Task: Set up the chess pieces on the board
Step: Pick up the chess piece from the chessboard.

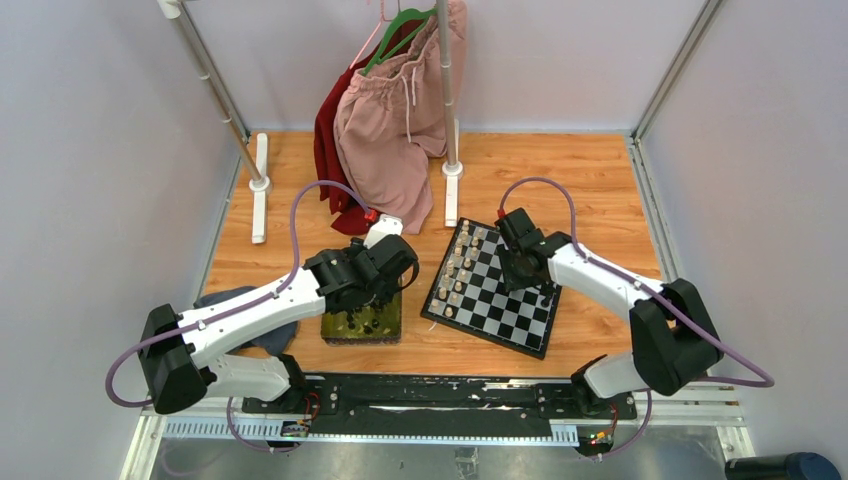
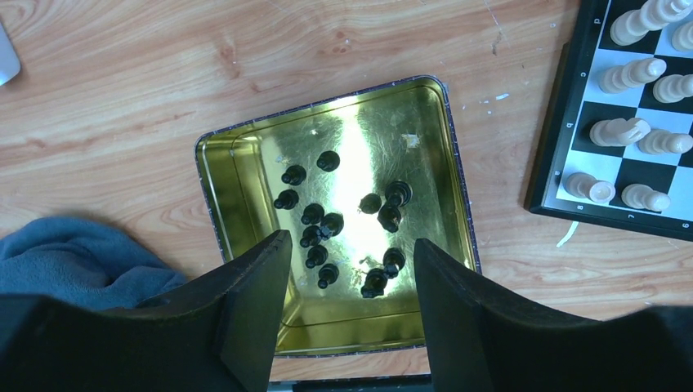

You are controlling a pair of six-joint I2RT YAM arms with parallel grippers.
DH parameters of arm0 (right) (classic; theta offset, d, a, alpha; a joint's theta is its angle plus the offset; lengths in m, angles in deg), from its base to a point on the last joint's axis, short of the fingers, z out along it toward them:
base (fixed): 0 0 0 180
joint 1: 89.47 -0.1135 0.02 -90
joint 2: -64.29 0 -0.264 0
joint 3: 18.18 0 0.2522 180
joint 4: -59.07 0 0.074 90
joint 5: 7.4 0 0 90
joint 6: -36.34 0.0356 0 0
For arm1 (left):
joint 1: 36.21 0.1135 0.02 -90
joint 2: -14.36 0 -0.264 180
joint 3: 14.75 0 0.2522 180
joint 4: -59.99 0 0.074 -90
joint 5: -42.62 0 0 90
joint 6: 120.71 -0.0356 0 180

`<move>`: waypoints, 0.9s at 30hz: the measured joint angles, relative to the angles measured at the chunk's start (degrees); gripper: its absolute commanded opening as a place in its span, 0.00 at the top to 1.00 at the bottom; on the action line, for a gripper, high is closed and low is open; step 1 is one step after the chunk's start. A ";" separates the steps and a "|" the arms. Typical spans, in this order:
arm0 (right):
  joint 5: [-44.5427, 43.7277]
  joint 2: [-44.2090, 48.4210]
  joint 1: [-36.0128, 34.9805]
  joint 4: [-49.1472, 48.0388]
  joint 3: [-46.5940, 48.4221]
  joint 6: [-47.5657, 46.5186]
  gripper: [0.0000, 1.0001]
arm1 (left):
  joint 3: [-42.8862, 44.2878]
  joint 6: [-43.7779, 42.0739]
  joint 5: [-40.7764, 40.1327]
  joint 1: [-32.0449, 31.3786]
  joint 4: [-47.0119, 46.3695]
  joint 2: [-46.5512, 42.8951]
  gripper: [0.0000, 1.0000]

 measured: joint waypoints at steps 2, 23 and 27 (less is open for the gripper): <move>0.00 -0.13 0.00 -0.02 0.44 0.04 0.66 | 0.00 -0.02 0.00 0.02 0.00 0.00 0.38; -0.55 -1.57 0.00 0.48 3.74 -0.07 1.00 | -0.96 -0.83 0.04 0.87 0.04 -0.17 0.39; -1.49 -0.96 0.22 2.05 5.38 -0.28 1.00 | -1.18 -0.85 0.09 0.87 0.04 -0.17 0.39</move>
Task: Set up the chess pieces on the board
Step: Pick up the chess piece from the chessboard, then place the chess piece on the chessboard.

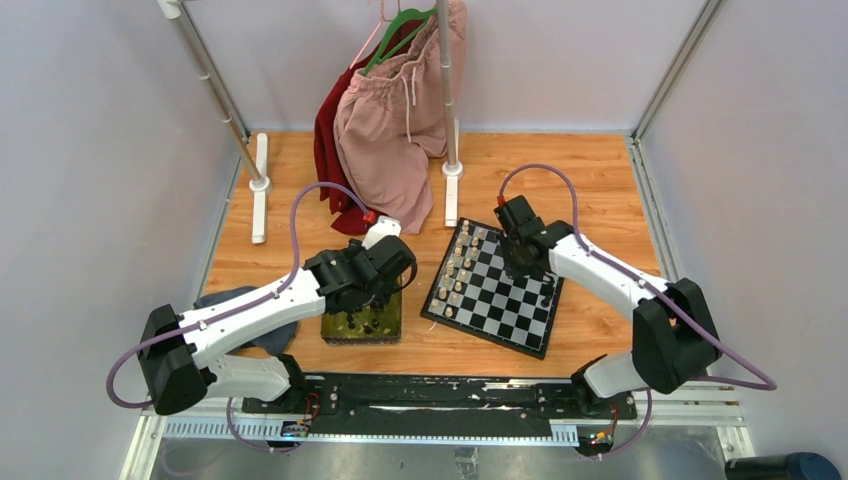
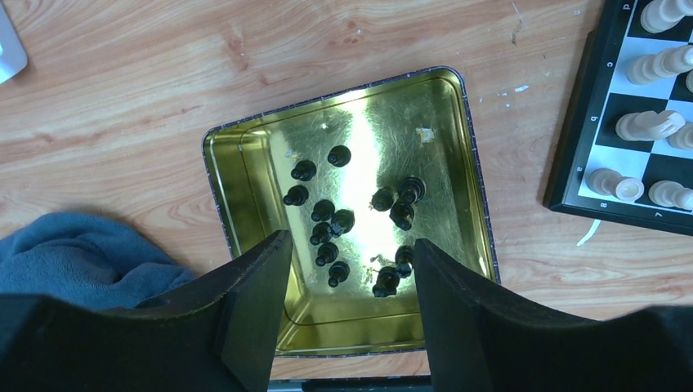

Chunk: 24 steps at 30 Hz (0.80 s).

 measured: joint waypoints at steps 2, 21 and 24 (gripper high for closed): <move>-0.17 0.61 0.81 0.68 1.01 -0.20 1.00 | -0.09 -0.02 0.02 0.00 0.00 0.00 0.39; 1.03 1.53 15.93 6.27 3.74 -2.67 1.00 | -0.76 -1.11 0.48 0.20 -0.07 0.02 0.39; 1.62 1.53 17.14 6.29 2.69 -2.99 1.00 | -0.76 -1.33 0.66 0.20 -0.33 0.35 0.39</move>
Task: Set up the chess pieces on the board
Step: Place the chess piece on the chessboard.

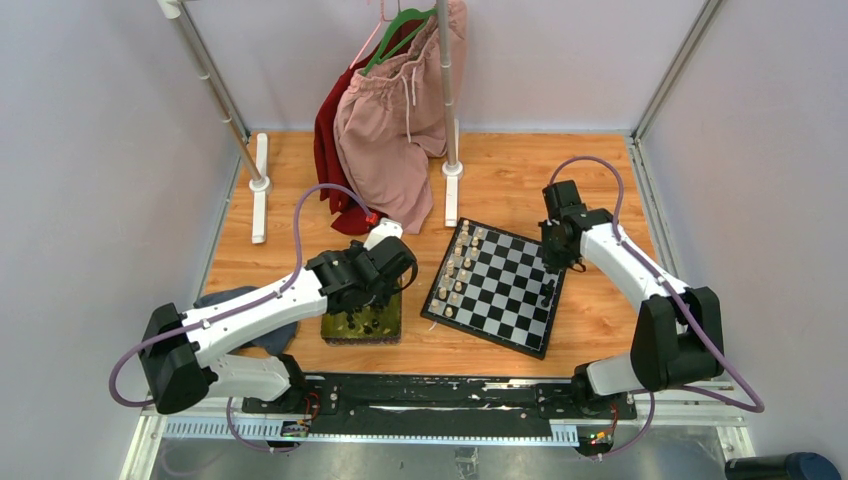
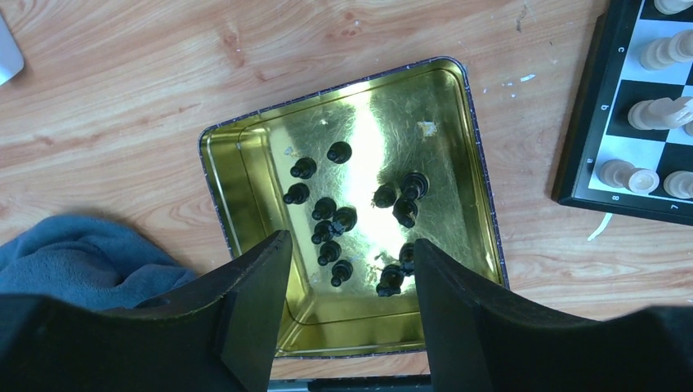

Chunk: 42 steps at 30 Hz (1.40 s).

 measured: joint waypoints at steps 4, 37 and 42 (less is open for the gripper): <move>0.76 -0.02 1.38 -0.11 -1.42 -0.15 1.00 | 0.00 -0.17 0.31 0.00 -0.39 0.59 0.39; 3.85 -3.89 4.85 -5.86 -4.48 -0.24 0.76 | 0.00 -0.63 0.92 0.07 -1.27 1.79 0.38; 4.02 -4.26 4.87 -6.21 -4.48 -0.55 0.61 | 0.00 -0.61 0.92 0.07 -1.36 2.32 0.36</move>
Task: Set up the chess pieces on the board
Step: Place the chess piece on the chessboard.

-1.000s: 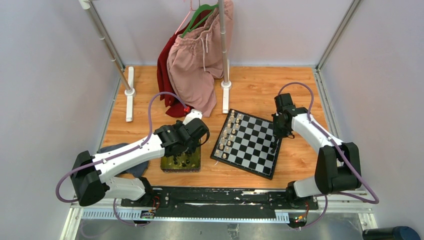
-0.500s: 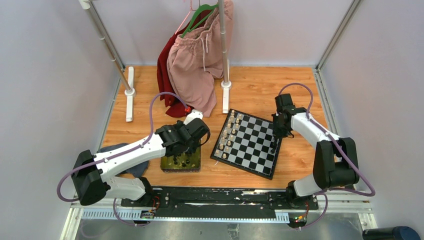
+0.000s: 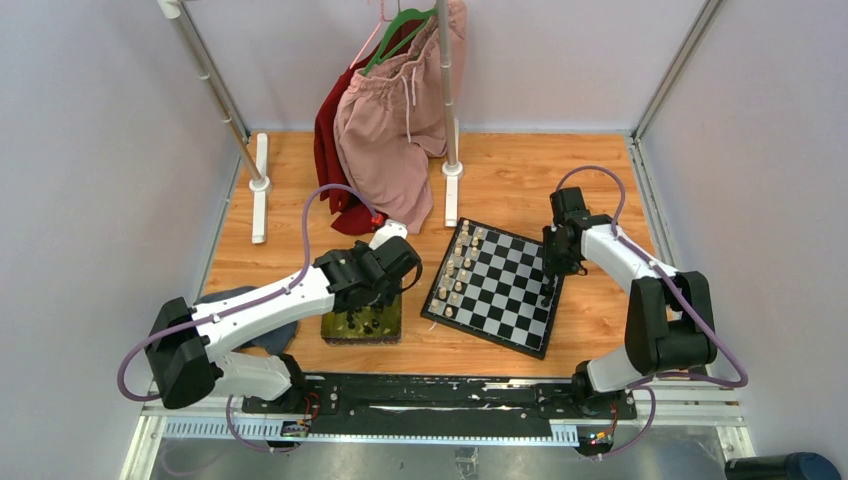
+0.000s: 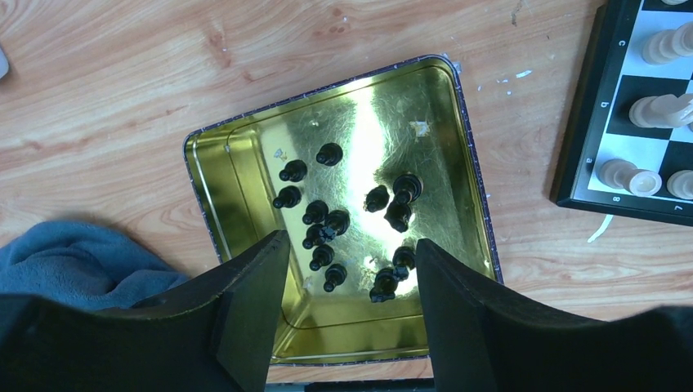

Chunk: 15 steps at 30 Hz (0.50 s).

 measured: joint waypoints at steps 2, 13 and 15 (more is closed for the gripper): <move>0.17 -0.09 0.00 0.02 0.00 -0.13 0.59 | 0.00 0.00 0.02 0.00 -0.02 0.24 0.34; 0.59 -0.09 0.00 0.04 1.01 -0.13 0.58 | 0.00 0.48 0.17 0.00 -0.07 1.01 0.40; 0.68 -0.09 0.00 0.02 2.01 -0.11 0.58 | -0.02 0.57 0.33 0.00 -0.28 1.46 0.44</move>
